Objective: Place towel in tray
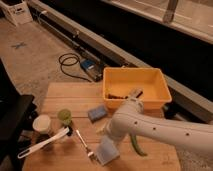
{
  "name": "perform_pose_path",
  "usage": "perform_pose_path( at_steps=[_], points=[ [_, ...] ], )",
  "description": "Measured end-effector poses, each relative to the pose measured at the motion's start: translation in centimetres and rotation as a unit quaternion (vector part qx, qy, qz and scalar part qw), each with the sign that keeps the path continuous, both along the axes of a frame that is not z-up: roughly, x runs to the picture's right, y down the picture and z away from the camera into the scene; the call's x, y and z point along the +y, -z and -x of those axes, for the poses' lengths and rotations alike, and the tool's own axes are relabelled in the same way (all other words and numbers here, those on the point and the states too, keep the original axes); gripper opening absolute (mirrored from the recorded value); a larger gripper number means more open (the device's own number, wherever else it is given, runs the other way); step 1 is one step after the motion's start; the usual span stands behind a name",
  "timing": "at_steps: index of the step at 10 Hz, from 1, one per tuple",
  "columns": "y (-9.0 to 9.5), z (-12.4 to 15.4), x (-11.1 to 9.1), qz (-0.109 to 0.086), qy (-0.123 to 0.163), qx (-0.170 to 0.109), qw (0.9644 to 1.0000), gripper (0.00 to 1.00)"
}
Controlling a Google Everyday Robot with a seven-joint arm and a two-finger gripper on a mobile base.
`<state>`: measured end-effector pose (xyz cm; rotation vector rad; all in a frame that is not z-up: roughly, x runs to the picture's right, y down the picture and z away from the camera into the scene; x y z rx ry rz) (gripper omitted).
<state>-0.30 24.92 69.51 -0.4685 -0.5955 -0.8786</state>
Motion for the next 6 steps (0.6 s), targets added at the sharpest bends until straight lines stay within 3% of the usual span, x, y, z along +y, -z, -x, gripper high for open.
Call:
perform_pose_path(
  at_steps=[3, 6],
  points=[
    [-2.1, 2.9, 2.1, 0.030, 0.021, -0.031, 0.9989, 0.74],
    [-3.2, 1.1, 2.7, 0.043, 0.029, -0.012, 0.9986, 0.74]
  ],
)
